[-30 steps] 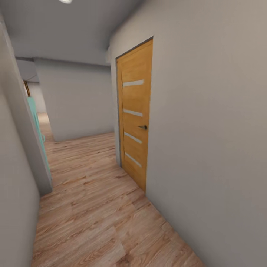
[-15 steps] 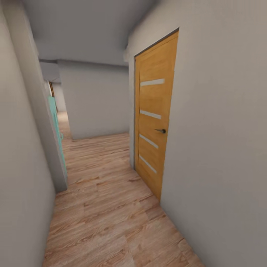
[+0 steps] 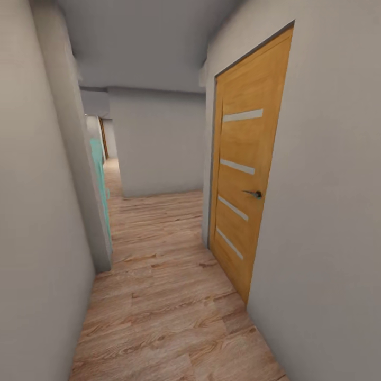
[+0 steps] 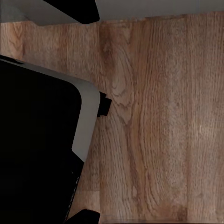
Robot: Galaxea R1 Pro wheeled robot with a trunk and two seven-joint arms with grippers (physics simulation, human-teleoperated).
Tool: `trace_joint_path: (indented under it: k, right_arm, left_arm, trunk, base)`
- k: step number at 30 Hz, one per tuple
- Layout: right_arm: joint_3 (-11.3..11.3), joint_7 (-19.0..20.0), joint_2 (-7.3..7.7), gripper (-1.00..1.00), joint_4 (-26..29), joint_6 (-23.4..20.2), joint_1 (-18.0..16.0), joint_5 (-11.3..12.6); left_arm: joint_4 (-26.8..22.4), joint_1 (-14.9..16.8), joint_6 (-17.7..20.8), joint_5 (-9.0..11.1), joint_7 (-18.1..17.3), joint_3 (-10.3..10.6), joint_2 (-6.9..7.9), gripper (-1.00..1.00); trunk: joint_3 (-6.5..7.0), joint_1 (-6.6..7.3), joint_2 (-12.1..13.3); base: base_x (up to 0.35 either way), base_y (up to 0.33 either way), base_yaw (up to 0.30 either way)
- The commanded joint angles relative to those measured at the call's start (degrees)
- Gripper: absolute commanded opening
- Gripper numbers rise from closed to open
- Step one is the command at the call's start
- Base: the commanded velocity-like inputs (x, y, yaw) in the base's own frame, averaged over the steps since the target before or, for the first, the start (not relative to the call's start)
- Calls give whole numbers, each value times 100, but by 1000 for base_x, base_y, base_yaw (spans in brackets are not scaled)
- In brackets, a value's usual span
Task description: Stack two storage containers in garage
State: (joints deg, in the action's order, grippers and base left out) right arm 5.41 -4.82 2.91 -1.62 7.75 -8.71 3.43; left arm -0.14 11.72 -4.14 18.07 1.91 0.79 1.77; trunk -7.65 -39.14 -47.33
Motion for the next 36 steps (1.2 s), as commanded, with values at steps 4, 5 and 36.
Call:
trace_joint_path:
  k: [4, 5, 36]
  right_arm:
    - [47, -8, -1, 100, -20, 31, -8, 35]
    - [47, -9, -1, 100, -19, 30, -8, 35]
    - [65, -1, -2, 100, -16, 34, -8, 9]
  left_arm:
    - [5, 6, -16, 21, 11, 12, -1, 100]
    - [5, 6, -16, 21, 11, 13, -1, 100]
    - [5, 6, 28, 21, 11, 11, 4, 100]
  trunk:
    - [-8, -4, -5]
    - [-8, -4, -5]
    - [-8, -4, -5]
  base:
    - [316, -158, 174]
    - [316, -158, 80]
    - [316, -63, 29]
